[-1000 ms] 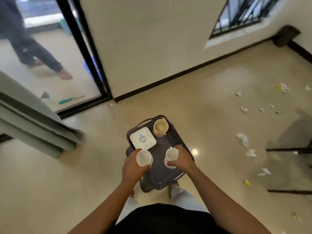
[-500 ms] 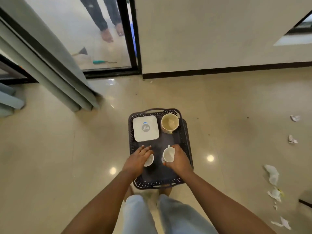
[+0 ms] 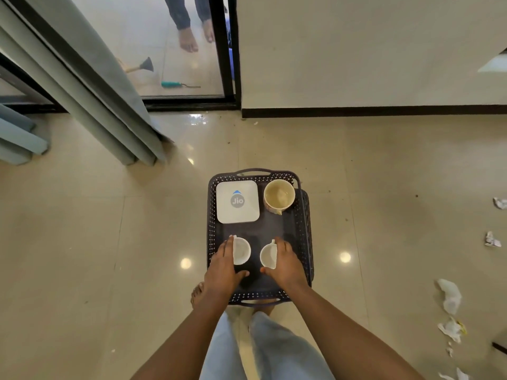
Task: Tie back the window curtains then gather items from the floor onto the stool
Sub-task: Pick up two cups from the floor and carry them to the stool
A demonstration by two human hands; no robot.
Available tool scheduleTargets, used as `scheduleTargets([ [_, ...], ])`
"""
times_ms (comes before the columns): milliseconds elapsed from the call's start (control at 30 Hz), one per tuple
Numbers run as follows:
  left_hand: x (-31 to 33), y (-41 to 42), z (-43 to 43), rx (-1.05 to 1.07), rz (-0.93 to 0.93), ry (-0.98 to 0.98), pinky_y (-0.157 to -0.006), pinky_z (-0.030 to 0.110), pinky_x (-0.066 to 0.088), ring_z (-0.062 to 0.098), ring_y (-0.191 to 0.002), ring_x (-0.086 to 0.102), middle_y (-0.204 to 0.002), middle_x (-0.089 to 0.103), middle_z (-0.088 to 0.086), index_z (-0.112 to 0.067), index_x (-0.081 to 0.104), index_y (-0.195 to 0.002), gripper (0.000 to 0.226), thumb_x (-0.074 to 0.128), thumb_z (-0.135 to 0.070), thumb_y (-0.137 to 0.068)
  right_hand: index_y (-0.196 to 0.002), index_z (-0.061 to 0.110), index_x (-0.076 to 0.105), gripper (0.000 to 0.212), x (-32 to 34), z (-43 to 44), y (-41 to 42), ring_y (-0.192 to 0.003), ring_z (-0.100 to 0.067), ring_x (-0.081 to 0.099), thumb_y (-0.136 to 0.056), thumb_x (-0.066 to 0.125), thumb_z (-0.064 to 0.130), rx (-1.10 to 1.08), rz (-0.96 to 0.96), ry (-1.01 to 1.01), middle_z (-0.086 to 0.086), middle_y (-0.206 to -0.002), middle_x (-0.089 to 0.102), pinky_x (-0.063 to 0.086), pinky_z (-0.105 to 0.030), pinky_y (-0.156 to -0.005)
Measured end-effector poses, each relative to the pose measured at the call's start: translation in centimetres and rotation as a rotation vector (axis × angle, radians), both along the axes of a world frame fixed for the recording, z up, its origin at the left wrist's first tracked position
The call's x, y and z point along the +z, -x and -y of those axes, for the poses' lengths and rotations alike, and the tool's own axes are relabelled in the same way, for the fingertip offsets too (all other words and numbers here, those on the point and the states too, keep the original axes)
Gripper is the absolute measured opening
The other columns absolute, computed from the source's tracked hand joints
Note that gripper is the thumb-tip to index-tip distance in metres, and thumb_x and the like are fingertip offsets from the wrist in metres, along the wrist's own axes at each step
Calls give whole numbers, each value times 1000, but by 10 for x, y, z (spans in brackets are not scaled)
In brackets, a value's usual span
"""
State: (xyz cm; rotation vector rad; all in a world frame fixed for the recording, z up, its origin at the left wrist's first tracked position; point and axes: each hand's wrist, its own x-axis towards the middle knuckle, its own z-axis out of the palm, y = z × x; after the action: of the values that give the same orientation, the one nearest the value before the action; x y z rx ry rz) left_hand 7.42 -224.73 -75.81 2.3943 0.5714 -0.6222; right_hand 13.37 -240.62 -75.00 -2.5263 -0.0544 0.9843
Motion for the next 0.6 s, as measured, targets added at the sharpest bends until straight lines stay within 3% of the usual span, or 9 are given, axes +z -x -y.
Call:
scheduleTargets([
  [133, -1, -8, -7, 21, 71, -9, -93, 37, 49, 21, -123, 50, -142, 45, -3, -28, 33, -143, 81, 77, -28, -76, -144, 18, 25, 87, -5, 0, 1, -125, -26, 44, -75, 77, 29, 48, 46, -4, -4, -144, 37, 41, -36, -99],
  [233, 0, -8, -13, -52, 61, -42, -87, 37, 52, 20, -119, 52, -139, 47, -5, -29, 34, -141, 76, 75, -31, -77, -143, 22, 27, 82, -7, -4, -3, -124, -25, 44, -77, 75, 23, 65, 68, -26, -2, -143, 38, 42, -37, -99],
  [600, -1, -5, -9, 4, 66, -11, -90, 37, 51, 21, -120, 52, -140, 47, -3, -28, 33, -142, 77, 76, -29, -78, -144, 25, 25, 87, -9, -8, -9, -126, -25, 45, -75, 78, 24, 27, 23, -32, -1, -145, 38, 41, -38, -100],
])
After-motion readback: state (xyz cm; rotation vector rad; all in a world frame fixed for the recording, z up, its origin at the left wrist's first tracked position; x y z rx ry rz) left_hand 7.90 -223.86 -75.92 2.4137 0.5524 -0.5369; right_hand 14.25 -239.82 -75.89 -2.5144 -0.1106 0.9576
